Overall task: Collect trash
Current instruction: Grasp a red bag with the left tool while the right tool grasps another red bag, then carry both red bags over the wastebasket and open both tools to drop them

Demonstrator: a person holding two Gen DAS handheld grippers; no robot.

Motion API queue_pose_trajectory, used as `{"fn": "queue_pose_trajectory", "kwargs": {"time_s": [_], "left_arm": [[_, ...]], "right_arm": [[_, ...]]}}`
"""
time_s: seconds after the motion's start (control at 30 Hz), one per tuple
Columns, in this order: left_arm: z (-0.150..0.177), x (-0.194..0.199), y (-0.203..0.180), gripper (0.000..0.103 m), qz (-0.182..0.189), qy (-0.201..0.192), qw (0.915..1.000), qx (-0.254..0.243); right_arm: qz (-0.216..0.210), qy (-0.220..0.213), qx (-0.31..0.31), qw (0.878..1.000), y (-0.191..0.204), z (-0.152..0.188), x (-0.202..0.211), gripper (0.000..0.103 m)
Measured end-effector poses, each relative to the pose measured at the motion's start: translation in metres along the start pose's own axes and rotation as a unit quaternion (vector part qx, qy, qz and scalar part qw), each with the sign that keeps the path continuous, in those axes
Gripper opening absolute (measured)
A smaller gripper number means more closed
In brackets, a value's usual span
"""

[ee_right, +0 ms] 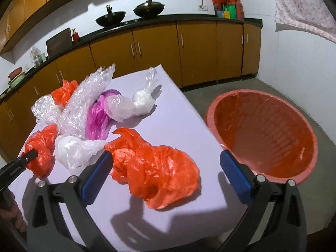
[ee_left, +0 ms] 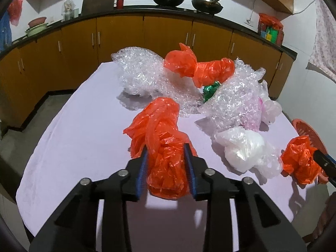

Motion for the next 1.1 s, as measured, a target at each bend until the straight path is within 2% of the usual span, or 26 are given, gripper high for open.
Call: {"fn": "queue_pose_trajectory", "kwargs": {"time_s": [0.07,0.17,0.23,0.3,0.33,0.4,0.57,0.8,1.1], "left_arm": [[-0.002,-0.002,0.000,0.050,-0.001,0.000,1.0000,0.001],[-0.003,-0.008,0.000,0.054,0.001,0.006,0.9999,0.008],[-0.001,-0.014,-0.001,0.056,0.002,0.015,0.9998,0.010],[0.002,-0.018,-0.002,0.056,0.004,0.021,0.9997,0.009],[0.003,-0.019,-0.002,0.056,0.005,0.022,0.9997,0.009],[0.003,-0.018,-0.003,0.044,0.009,0.019,0.9997,0.009],[0.000,-0.010,-0.003,0.029,0.017,0.005,0.9998,0.008],[-0.011,0.019,-0.007,0.026,0.025,-0.037,0.9989,-0.009],[-0.034,0.060,-0.020,0.026,0.054,-0.084,0.9950,0.005]], "right_arm": [[-0.006,0.007,0.001,1.000,0.003,0.002,-0.005,0.099],[-0.011,0.013,0.007,1.000,0.006,0.005,-0.010,0.097],[-0.018,0.020,0.009,1.000,0.009,0.007,-0.014,0.090],[-0.025,0.028,0.009,0.999,0.010,0.008,-0.018,0.074],[-0.027,0.031,0.009,0.999,0.010,0.009,-0.019,0.071],[-0.027,0.032,0.008,0.999,0.010,0.009,-0.020,0.058],[-0.031,0.029,0.002,0.999,0.008,0.007,-0.015,0.045],[-0.026,0.001,0.003,1.000,0.004,-0.002,0.003,0.040],[-0.015,-0.050,0.003,0.999,-0.006,-0.025,0.035,0.040]]}}
Point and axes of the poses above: each gripper's, at about its wrist camera, not at the fingertips, and x roughly against the way its jaws point, y to its left, z to its underside, the point moved 5 cm from there along -x, roughly the way its jaws point, and after that the axes turned 12 degrees about -y, right-handed, at the moved point
